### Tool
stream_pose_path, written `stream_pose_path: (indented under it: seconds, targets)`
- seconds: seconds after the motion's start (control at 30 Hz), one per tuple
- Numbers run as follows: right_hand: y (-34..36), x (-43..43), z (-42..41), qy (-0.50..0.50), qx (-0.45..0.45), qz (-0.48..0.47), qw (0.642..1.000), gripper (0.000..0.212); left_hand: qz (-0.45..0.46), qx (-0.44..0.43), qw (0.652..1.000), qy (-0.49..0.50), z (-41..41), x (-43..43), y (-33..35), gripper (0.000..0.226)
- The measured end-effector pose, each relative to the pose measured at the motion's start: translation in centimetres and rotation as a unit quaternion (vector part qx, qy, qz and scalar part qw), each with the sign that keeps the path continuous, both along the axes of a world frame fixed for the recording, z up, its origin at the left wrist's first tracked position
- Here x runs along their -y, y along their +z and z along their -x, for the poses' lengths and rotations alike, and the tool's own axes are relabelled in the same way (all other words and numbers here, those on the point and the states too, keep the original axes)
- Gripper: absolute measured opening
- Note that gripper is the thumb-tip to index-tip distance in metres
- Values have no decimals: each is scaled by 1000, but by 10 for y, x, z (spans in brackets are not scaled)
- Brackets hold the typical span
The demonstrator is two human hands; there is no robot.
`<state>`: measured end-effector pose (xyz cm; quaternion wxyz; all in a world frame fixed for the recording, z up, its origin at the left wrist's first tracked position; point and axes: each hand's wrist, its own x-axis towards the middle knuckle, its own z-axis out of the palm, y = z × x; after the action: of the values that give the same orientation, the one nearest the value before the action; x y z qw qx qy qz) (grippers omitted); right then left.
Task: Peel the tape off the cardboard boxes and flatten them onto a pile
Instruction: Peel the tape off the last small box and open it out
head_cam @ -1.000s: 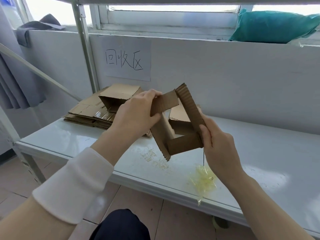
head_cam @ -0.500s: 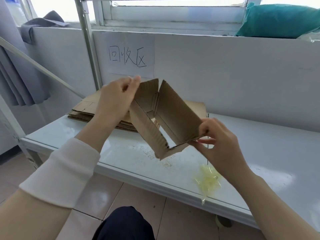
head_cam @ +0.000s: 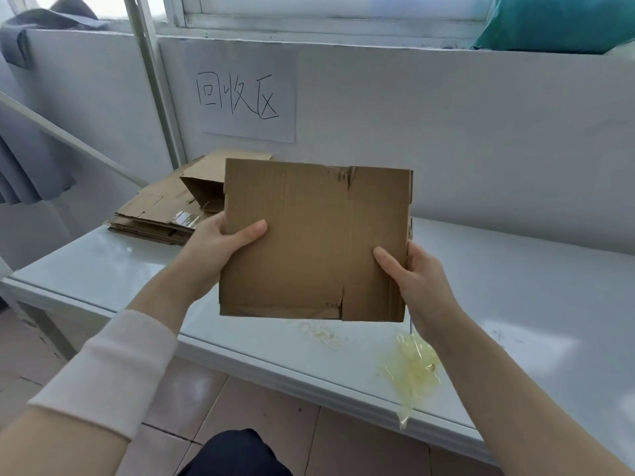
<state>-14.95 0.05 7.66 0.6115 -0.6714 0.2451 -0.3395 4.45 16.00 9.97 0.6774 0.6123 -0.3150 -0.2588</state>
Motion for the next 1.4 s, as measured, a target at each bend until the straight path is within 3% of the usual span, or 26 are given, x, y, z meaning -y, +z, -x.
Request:
stream_pose_path:
  seconds: [0.07, 0.1, 0.17, 0.27, 0.33, 0.43, 0.5, 0.6, 0.73, 0.87, 0.97, 1.03, 1.1, 1.2, 1.3, 1.33, 1.4]
  targets:
    - [-9, 7, -7, 0, -7, -24, 1000, 9, -33, -56, 997, -44, -6, 3, -13, 84]
    - [-12, 10, -11, 9, -19, -37, 999, 9, -46, -66, 996, -43, -10, 5, -21, 88]
    - [-17, 21, -21, -2, -55, -38, 998, 11, -46, -83, 995, -1, -15, 12, -33, 75]
    - [-21, 58, -39, -163, -59, -4, 985, 34, -1, -123, 990, 69, -28, 22, -45, 43]
    - [-21, 87, -47, -252, -121, 43, 959, 54, 20, -138, 984, 110, -36, 26, -49, 14]
    - [-27, 124, -63, -253, -236, 61, 936, 79, 11, -126, 983, 130, -50, 31, -59, 11]
    - [-29, 142, -80, -238, -253, -15, 938, 81, 6, -122, 983, 135, -54, 34, -63, 13]
    - [-39, 160, -97, -238, -240, -111, 934, 77, 10, -123, 982, 142, -63, 37, -68, 13]
    - [-55, 172, -98, -252, -106, -232, 933, 23, -1, -131, 979, 155, -74, 32, -68, 12]
    - [-45, 171, -79, -275, 35, -238, 931, 39, -19, -132, 977, 166, -79, 21, -68, 15]
    - [-24, 168, -65, -207, 134, -291, 924, 28, -27, -127, 978, 164, -76, 19, -69, 21]
    - [-8, 157, -60, -120, 148, -339, 921, 15, -33, -124, 979, 160, -70, 25, -65, 14]
    - [0, 138, -61, -36, 107, -362, 925, 21, -34, -131, 980, 149, -63, 32, -59, 20]
    - [2, 110, -67, 9, -4, -328, 945, 18, -21, -152, 979, 135, -59, 40, -45, 35]
    - [-3, 86, -79, 33, -31, -317, 947, 23, -12, -148, 985, 90, -58, 39, -33, 67]
    - [-5, 78, -85, 38, -23, -311, 949, 27, -12, -140, 988, 69, -57, 38, -29, 69]
    - [-9, 65, -94, 36, -29, -264, 963, 36, -17, -113, 992, 49, -60, 35, -21, 44]
